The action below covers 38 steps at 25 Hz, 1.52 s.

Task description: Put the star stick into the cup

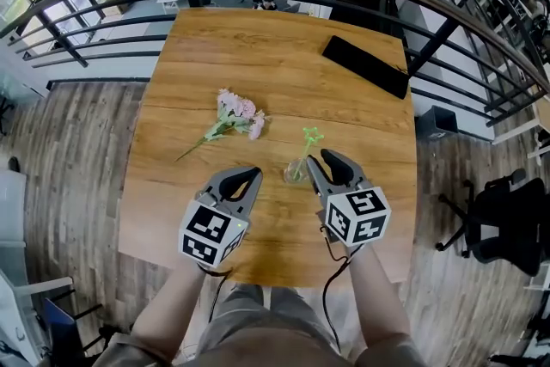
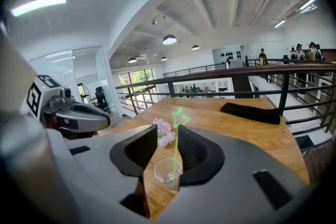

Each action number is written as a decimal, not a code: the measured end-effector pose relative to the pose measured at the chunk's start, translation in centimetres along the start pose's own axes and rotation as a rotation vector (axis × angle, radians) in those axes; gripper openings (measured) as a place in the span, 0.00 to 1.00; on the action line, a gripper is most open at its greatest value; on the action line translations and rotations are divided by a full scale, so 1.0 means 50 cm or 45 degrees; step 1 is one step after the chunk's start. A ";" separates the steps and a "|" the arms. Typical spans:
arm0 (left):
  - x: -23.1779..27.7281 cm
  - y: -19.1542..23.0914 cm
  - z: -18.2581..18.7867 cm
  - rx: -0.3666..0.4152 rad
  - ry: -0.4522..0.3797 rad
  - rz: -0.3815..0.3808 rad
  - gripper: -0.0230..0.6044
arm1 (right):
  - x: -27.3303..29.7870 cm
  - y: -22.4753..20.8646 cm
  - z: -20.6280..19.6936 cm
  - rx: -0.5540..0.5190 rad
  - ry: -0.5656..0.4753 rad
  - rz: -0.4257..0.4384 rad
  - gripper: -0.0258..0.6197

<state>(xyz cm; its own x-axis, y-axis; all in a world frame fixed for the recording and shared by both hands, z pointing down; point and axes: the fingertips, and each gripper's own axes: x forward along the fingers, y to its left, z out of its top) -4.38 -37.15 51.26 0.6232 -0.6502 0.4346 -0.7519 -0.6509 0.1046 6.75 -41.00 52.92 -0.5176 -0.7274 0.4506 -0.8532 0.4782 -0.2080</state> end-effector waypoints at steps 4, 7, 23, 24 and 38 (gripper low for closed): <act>-0.024 -0.009 0.051 0.047 -0.060 0.017 0.06 | -0.071 0.013 0.068 -0.045 -0.113 0.001 0.21; -0.047 -0.015 0.087 0.081 -0.108 0.030 0.06 | -0.128 0.027 0.117 -0.069 -0.210 0.004 0.15; -0.225 -0.119 0.200 0.257 -0.280 0.033 0.06 | -0.411 0.153 0.198 -0.218 -0.455 0.018 0.10; -0.233 -0.126 0.201 0.262 -0.283 0.031 0.06 | -0.423 0.159 0.195 -0.223 -0.453 0.017 0.10; -0.269 -0.209 0.148 0.252 -0.258 -0.003 0.06 | -0.460 0.197 0.121 -0.238 -0.366 0.051 0.09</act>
<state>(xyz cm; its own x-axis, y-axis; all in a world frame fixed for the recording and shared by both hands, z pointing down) -3.29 -24.51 37.71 0.6700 -0.7008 0.2447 -0.7064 -0.7033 -0.0800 9.89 -22.54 35.26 -0.5702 -0.8024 0.1764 -0.8191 0.5718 -0.0463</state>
